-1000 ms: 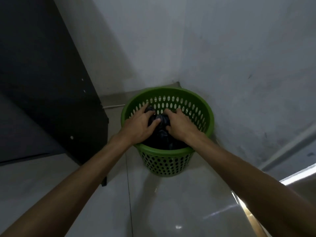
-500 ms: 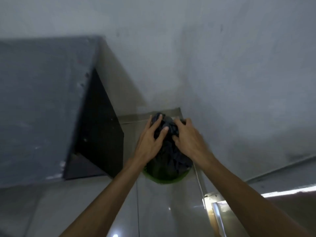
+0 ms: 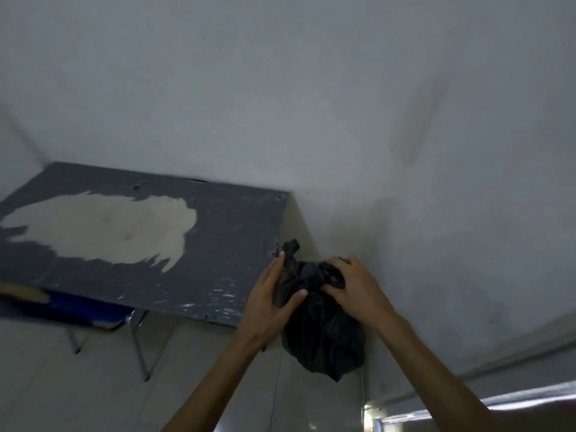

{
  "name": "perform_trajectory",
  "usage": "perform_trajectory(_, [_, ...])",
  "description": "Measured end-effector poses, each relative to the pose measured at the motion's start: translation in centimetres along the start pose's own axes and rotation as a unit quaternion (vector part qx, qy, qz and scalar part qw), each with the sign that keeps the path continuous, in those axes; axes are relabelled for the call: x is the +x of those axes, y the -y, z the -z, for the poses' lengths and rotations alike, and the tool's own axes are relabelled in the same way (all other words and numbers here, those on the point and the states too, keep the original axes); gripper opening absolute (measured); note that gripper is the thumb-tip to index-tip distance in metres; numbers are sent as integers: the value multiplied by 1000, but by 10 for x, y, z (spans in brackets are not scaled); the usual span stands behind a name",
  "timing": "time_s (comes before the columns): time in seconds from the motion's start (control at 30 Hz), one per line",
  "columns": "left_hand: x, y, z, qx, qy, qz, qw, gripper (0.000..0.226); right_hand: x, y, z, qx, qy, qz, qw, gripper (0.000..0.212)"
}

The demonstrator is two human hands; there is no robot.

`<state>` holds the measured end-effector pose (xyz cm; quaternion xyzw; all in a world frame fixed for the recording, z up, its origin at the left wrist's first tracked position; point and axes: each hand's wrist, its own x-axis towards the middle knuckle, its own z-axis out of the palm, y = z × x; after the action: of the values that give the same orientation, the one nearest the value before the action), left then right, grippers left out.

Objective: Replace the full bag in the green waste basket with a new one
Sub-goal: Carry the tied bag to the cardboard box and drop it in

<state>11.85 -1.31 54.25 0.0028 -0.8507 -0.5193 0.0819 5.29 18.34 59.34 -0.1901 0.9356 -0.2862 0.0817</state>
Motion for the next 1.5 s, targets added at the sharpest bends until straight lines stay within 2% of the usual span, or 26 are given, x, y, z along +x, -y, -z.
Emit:
perform_trajectory(0.13, [-51, 14, 59, -35, -94, 62, 993, 92, 12, 75, -4, 8, 10, 60, 998, 42])
perform_trajectory(0.23, [-76, 33, 106, -52, -113, 122, 985, 88, 24, 137, -23, 8, 33, 119, 992, 40])
perform_trajectory(0.33, [-99, 51, 160, -32, -122, 125, 984, 87, 32, 199, -50, 17, 61, 162, 985, 37])
perform_trajectory(0.43, [-132, 71, 219, -37, -175, 147, 973, 78, 36, 266, -80, 24, 84, 191, 978, 37])
perform_trajectory(0.53, [-170, 96, 275, -124, -229, 186, 947, 79, 30, 336, -108, 80, 106, 213, 968, 27])
perform_trajectory(0.67, [-210, 123, 352, -218, -250, 234, 914, 88, 24, 419, -148, 149, 148, 227, 951, 23])
perform_trajectory(0.77, [-234, 130, 411, -252, -280, 239, 895, 81, 23, 475, -179, 185, 168, 231, 940, 19])
perform_trajectory(0.97, [-269, 160, 506, -221, -327, 213, 894, 56, 38, 573, -253, 247, 252, 223, 909, 17])
perform_trajectory(1.1, [-276, 209, 562, -169, -387, 219, 880, 39, 65, 634, -315, 254, 271, 236, 898, 18])
perform_trajectory(1.33, [-269, 304, 690, -117, -443, 254, 852, 30, 141, 736, -429, 289, 292, 207, 888, 20])
perform_trajectory(1.43, [-265, 333, 750, -139, -452, 257, 843, 26, 173, 783, -469, 299, 303, 194, 884, 21])
perform_trajectory(1.5, [-263, 349, 786, -190, -456, 272, 826, 36, 193, 815, -491, 317, 319, 174, 876, 22])
